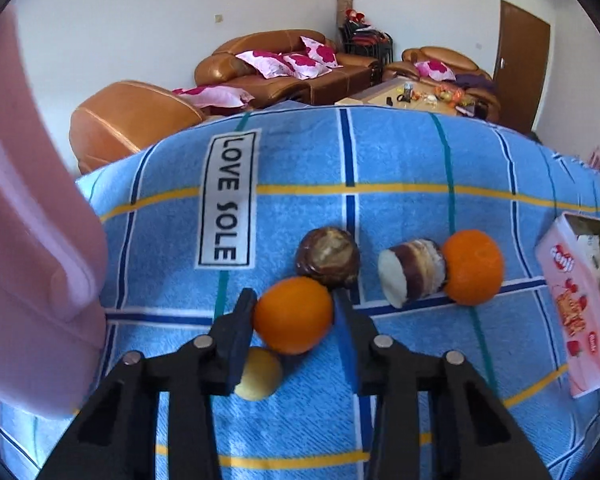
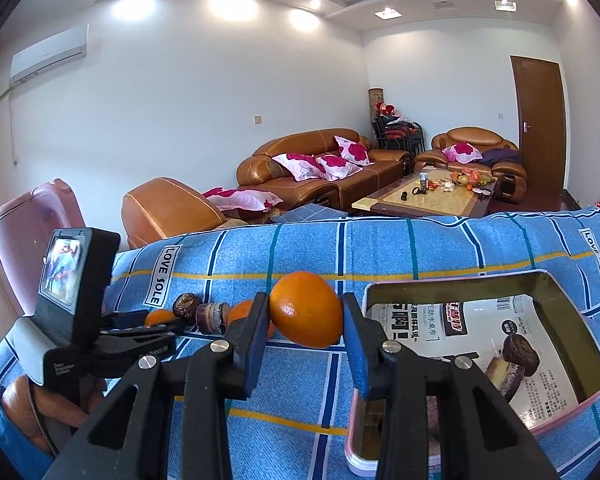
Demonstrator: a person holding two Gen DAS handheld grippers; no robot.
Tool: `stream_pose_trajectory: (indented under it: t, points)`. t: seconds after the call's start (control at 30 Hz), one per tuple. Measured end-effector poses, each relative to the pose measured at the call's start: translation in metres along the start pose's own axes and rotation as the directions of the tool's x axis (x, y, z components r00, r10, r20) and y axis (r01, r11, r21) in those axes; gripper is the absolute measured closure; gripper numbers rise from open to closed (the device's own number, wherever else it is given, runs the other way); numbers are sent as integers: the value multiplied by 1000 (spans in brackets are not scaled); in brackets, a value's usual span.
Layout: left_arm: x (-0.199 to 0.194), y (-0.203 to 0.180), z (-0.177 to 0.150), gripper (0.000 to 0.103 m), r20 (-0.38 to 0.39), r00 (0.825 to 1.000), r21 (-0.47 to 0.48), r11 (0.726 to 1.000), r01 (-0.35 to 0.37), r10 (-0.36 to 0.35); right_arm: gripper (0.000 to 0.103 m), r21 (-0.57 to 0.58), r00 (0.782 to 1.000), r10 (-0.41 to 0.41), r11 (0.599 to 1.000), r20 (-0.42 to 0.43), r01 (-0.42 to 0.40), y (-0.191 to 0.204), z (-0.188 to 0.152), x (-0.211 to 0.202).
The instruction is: Organize fruits
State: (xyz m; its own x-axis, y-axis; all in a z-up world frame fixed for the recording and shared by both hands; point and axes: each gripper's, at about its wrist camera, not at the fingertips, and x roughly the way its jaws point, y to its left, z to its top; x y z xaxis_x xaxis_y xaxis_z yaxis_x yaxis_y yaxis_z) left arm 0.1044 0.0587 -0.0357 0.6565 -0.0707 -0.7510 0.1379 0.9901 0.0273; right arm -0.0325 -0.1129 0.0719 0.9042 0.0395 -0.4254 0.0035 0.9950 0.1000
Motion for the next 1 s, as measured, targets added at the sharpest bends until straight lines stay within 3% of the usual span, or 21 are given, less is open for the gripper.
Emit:
stream_pose_trajectory:
  t: [0.17,0.27,0.4,0.5,0.7,1.0]
  points:
    - [-16,13,-7,63,58,998,-79,996,33,-28,65,-11,1000,-3,1000,8,3,2,-1,0]
    - [-33,20,-14,63,132,991,-135,990,50,-32,65,-9,1000,3,1000,18,-3,2,-1,-2]
    - [-65,10,-18,63,258,966,-144,989,26,13,65,-11,998,26,1000,55,-25,4,0,-10]
    - [-80,0,-21,63,310,950,-137,991,-3,46,65,-36,997,29,999,76,-26,9,-1,-15]
    - [-88,-17,-27,63,347,931,-128,989,-73,114,65,-49,997,23,999,75,-20,12,-4,-12]
    - [-94,-27,-37,63,365,923,-110,990,-87,121,65,-58,998,16,998,53,-13,11,-7,-8]
